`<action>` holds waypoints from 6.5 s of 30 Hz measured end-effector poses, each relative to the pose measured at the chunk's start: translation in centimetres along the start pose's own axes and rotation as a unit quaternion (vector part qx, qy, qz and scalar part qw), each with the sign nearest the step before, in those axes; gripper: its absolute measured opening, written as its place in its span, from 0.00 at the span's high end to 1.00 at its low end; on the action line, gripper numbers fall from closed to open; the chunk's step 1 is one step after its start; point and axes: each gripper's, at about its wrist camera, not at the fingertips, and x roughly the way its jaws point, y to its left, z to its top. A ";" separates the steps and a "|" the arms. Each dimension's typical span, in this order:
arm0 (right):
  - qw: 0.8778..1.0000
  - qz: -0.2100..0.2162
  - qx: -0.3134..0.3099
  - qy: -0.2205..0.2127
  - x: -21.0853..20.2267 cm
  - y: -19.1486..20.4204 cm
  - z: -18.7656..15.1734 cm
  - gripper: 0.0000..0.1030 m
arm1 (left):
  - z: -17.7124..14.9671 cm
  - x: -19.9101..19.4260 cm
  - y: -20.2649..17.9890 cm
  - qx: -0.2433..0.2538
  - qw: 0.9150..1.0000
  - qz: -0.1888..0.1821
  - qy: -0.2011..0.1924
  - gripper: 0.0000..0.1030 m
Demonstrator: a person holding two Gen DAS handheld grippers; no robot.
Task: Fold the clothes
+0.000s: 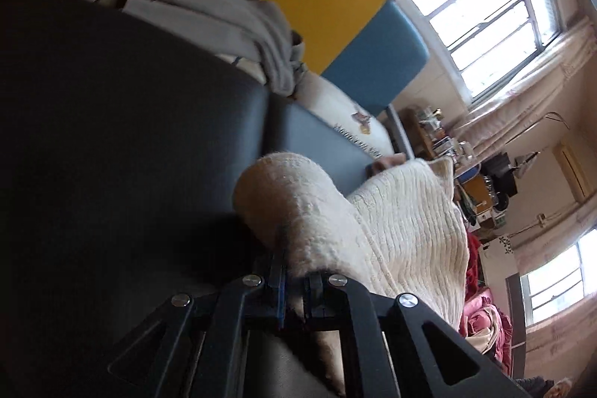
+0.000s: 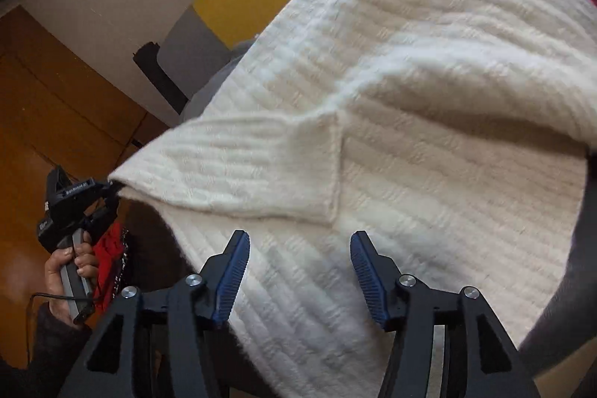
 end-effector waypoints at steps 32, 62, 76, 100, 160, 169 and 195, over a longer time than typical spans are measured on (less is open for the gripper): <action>0.982 0.093 -0.104 0.131 3.7 9.4 -5.0 0.00 | -6.7 -7.4 1.0 0.120 0.987 0.106 -0.014 0.73; 0.983 0.095 -0.149 0.058 1.6 9.8 -7.7 0.00 | -6.0 -9.3 3.3 0.009 0.998 -0.067 0.015 0.79; 0.980 0.125 -0.154 0.037 1.1 9.2 -8.0 0.00 | -10.0 5.5 -0.5 -0.081 0.971 -0.116 0.194 0.52; 0.980 -0.133 -0.136 0.054 -0.9 2.7 -1.4 0.00 | -0.7 -19.5 16.0 -0.167 0.975 0.029 -0.147 0.75; 0.979 -0.165 0.031 -0.115 -7.0 -5.7 8.8 0.92 | 3.8 5.6 3.0 0.184 0.967 0.174 0.038 0.65; 0.957 -0.227 0.006 -0.182 -14.4 -3.5 6.1 0.50 | 6.3 5.7 -0.4 0.264 0.943 0.202 0.032 0.63; 0.938 -0.102 -0.275 0.186 18.1 9.0 15.1 0.92 | 4.2 12.3 -4.3 0.388 0.899 0.103 0.174 0.93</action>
